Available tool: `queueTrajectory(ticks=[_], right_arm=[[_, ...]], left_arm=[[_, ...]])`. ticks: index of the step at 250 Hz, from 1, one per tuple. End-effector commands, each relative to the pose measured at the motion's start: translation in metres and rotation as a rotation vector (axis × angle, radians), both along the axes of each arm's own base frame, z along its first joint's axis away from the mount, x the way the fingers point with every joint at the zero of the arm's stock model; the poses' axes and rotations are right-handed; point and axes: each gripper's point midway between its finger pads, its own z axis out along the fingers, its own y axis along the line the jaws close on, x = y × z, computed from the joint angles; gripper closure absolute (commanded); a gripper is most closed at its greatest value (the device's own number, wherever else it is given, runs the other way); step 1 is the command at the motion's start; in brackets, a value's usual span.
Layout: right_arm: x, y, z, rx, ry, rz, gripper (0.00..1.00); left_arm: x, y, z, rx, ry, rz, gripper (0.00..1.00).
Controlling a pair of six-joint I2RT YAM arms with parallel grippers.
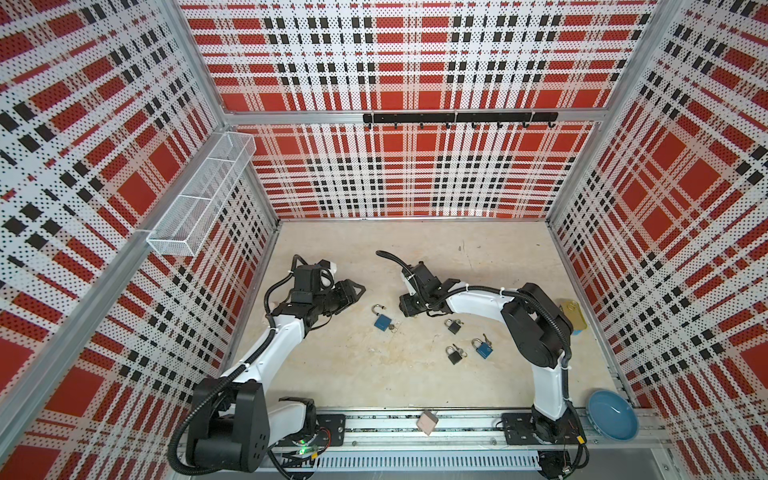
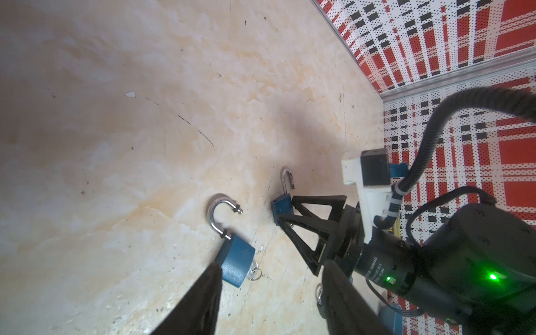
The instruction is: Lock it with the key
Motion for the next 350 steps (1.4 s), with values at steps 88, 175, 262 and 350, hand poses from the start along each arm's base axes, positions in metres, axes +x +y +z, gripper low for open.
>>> queueTrajectory(ticks=[88, 175, 262, 350], right_arm=[[0.004, 0.003, -0.006, -0.138, -0.050, 0.026, 0.50], [0.006, -0.005, -0.012, -0.220, -0.024, 0.011, 0.52], [0.004, -0.006, -0.017, -0.244, -0.006, 0.026, 0.58], [0.004, -0.005, -0.022, -0.264, 0.015, 0.033, 0.58]], left_arm=[[-0.003, 0.003, 0.004, -0.001, -0.017, 0.005, 0.41], [-0.004, 0.003, 0.003, -0.006, -0.018, 0.005, 0.41], [-0.003, 0.003, 0.003, -0.014, -0.019, 0.009, 0.41], [-0.003, 0.003, 0.004, -0.015, -0.022, 0.011, 0.41]])
